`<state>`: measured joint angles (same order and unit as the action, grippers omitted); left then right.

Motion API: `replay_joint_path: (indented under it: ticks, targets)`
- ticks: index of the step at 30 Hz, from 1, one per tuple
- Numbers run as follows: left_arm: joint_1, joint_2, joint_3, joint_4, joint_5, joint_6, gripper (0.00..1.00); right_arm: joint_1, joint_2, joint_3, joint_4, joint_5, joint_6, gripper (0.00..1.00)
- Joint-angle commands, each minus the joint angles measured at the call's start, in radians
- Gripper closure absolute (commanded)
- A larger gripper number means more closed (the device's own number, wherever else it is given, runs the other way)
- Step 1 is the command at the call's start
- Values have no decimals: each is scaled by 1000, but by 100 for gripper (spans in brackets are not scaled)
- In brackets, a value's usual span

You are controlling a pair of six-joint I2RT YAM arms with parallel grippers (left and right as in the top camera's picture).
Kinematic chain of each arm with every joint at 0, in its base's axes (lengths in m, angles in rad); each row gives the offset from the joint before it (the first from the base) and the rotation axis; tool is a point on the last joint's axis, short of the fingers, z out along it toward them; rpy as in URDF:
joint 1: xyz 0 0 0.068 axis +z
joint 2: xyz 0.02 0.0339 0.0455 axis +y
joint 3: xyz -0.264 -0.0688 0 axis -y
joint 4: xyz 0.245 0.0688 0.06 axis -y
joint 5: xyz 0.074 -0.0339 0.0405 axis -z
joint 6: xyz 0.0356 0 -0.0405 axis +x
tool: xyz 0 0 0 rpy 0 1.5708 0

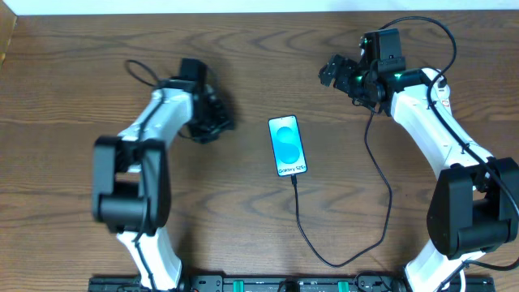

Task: Plug charger to phone and switch on socket
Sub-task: 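Open the left gripper and retract the left arm leftward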

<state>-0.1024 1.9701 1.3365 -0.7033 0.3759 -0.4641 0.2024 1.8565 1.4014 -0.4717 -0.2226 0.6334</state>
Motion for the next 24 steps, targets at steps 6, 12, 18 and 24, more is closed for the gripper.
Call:
replay_joint_path:
  ticks: [6, 12, 18, 24]
  targets:
    - [45, -324, -3, -184, -301, 156, 49, -5, -13, 4, 5, 15, -21, 1]
    - [45, -512, -3, -285, -370, 165, 50, -5, -13, 4, 3, 14, -21, 1]
    - [45, -653, -3, -339, -369, 164, 49, -5, -13, 4, -5, 14, -21, 1]
    - [45, -710, -3, -351, -369, 164, 5, -5, -13, 4, -23, 15, -22, 1]
